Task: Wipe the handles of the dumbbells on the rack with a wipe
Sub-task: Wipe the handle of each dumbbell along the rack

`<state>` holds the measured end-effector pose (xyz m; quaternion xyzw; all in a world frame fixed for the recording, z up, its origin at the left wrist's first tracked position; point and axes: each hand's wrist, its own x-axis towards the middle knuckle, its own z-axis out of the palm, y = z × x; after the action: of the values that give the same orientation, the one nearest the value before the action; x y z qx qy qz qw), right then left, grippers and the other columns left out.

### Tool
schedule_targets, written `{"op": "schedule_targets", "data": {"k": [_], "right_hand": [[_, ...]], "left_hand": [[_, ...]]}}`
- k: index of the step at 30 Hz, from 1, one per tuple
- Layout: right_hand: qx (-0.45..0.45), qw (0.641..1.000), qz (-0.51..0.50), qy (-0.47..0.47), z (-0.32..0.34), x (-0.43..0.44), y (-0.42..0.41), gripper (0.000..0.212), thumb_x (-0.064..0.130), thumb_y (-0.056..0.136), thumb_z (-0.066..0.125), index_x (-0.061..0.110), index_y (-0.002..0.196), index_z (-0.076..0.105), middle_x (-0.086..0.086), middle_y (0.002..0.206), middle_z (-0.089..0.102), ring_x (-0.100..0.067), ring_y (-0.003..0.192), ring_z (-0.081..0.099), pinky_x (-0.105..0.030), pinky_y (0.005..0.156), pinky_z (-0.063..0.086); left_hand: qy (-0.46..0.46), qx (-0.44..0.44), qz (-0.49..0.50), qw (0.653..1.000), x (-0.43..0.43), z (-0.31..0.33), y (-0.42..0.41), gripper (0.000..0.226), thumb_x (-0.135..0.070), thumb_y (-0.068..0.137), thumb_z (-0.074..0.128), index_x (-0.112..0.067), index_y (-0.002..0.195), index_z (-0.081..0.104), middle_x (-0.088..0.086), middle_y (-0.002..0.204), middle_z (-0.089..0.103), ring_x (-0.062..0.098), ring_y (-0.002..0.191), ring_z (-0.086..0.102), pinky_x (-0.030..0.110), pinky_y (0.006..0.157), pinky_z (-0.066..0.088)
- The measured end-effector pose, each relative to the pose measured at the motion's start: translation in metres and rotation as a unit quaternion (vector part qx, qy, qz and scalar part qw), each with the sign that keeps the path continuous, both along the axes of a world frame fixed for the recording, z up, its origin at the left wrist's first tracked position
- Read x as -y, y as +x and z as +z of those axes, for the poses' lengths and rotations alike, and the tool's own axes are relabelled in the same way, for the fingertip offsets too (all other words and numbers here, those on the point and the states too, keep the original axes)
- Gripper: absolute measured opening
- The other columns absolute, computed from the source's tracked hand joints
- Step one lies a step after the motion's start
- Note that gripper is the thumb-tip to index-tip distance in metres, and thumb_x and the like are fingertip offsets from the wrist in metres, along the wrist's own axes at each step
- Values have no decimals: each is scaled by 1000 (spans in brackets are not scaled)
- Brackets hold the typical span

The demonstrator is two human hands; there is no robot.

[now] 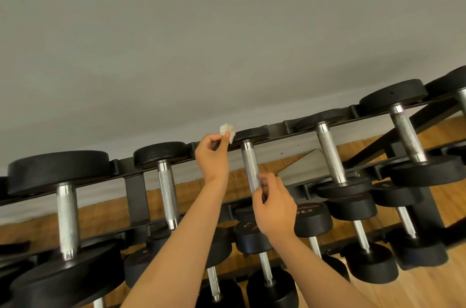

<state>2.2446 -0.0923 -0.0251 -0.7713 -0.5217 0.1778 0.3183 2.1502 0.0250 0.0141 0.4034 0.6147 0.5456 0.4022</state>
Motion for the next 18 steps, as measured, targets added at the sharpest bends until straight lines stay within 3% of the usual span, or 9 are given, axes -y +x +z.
{"op": "schedule_targets", "data": {"k": [10, 15, 18], "right_hand": [[-1, 1000, 5, 14, -1, 1, 0, 23, 24, 90, 56, 23, 113, 57, 7, 97, 61, -10, 76, 59, -20, 59, 42], [7, 1000, 6, 9, -2, 0, 0, 22, 25, 91, 56, 23, 113, 56, 7, 98, 61, -9, 76, 59, -12, 56, 33], [6, 1000, 4, 6, -1, 0, 0, 22, 24, 91, 56, 23, 113, 57, 7, 98, 62, -9, 76, 59, -7, 56, 28]], "left_hand": [[-15, -11, 5, 1000, 2, 1, -6, 6, -9, 88, 68, -9, 82, 65, -8, 78, 63, -2, 74, 59, 9, 70, 48], [-15, -23, 0, 1000, 21, -9, -11, 6, -16, 86, 71, -18, 82, 67, -6, 85, 67, 10, 88, 63, 22, 83, 50], [-15, -28, 4, 999, 18, -8, -15, 5, -12, 88, 69, -16, 87, 66, -7, 88, 67, 3, 86, 63, 20, 82, 52]]}}
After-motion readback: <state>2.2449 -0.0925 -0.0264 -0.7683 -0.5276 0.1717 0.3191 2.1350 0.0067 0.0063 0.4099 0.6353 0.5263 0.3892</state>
